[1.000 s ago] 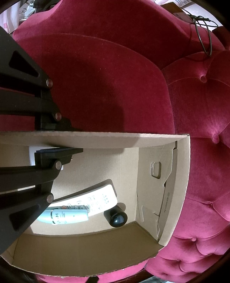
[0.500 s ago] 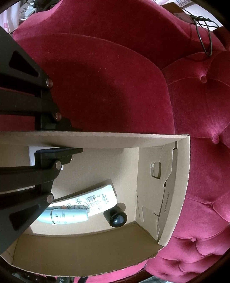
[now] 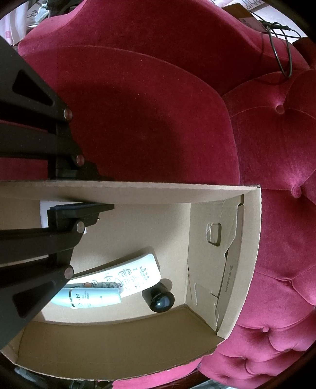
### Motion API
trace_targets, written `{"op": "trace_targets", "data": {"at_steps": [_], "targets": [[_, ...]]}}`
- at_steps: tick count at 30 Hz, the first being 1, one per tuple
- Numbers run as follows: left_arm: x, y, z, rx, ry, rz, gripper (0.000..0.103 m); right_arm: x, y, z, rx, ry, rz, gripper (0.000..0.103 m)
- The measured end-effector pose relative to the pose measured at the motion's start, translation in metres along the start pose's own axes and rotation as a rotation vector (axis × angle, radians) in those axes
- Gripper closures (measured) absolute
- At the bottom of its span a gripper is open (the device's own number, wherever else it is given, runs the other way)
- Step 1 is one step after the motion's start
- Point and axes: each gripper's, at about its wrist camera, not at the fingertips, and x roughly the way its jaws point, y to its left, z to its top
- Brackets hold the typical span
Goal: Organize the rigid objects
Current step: 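Move the right gripper back over the metal keychain, then close the right gripper on the metal keychain and lift it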
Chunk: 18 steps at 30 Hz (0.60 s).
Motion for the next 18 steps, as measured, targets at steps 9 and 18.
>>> {"op": "trace_targets", "data": {"at_steps": [9,18], "targets": [[0.000,0.000,0.000,-0.001,0.000,-0.002,0.090,0.015,0.010,0.002,-0.006,0.022,-0.039,0.001],[0.000,0.000,0.000,0.000,0.000,0.001,0.090,0.016,0.011,0.004,-0.015,0.018,-0.041,0.006]]}}
